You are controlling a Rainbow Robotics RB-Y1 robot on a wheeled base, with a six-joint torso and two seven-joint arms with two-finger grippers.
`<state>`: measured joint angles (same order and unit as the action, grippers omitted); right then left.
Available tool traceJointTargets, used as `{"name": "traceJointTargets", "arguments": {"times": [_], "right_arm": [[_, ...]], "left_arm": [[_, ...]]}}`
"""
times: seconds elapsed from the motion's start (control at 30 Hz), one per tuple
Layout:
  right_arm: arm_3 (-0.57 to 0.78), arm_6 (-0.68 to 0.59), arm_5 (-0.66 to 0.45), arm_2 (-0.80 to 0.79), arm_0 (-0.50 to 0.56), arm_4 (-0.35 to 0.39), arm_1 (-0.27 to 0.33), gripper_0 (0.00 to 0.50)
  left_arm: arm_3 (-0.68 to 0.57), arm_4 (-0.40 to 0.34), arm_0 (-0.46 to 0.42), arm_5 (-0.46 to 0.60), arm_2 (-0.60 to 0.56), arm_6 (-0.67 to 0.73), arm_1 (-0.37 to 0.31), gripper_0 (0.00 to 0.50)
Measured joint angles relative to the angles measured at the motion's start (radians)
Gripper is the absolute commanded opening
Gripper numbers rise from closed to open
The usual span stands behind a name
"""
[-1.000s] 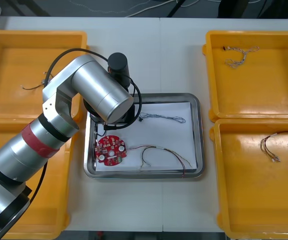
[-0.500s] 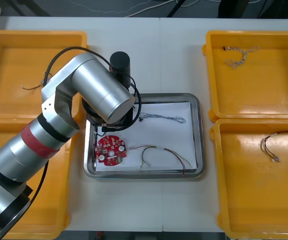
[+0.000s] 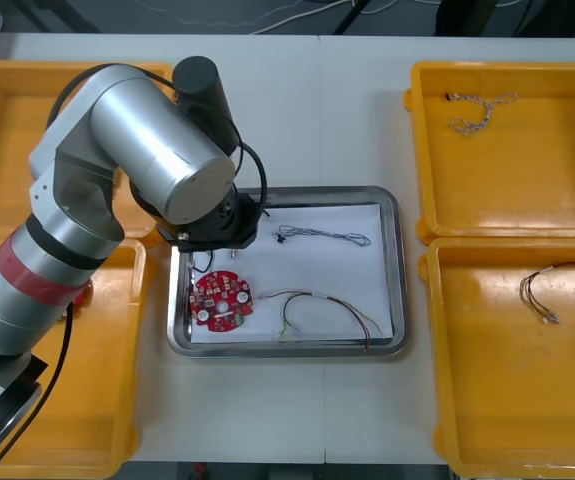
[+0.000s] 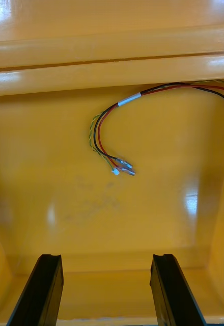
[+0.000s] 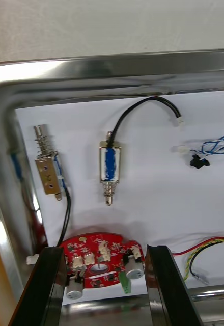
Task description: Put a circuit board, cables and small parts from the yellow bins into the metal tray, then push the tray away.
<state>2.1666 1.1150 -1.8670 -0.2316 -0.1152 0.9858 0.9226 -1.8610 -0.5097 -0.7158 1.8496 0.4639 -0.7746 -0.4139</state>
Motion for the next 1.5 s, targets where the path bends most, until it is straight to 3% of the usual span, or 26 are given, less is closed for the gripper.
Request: {"name": "traceJointTargets", "arguments": {"times": [0.6, 0.73, 0.93, 1.23, 1.5], "right_arm": [[0.003, 0.000, 0.000, 0.000, 0.000, 0.002, -0.008, 0.500], [0.023, 0.000, 0.001, 0.000, -0.001, 0.038, -0.015, 0.500], [0.076, 0.000, 0.001, 0.007, -0.014, 0.050, -0.015, 0.500], [0.109, 0.011, 0.001, 0.136, -0.119, 0.055, -0.015, 0.500], [0.110, 0.205, 0.001, 0.290, -0.243, 0.046, -0.015, 0.500]], "left_arm": [[-0.052, -0.160, -0.024, 0.061, -0.152, -0.001, -0.167, 0.454], [-0.054, -0.210, -0.024, 0.062, -0.191, -0.001, -0.209, 0.453], [-0.054, -0.223, -0.024, 0.062, -0.221, -0.039, -0.267, 0.454], [-0.054, -0.265, -0.017, 0.063, -0.270, -0.184, -0.348, 0.452], [-0.070, -0.356, 0.070, 0.063, -0.391, -0.205, -0.413, 0.452]]}}
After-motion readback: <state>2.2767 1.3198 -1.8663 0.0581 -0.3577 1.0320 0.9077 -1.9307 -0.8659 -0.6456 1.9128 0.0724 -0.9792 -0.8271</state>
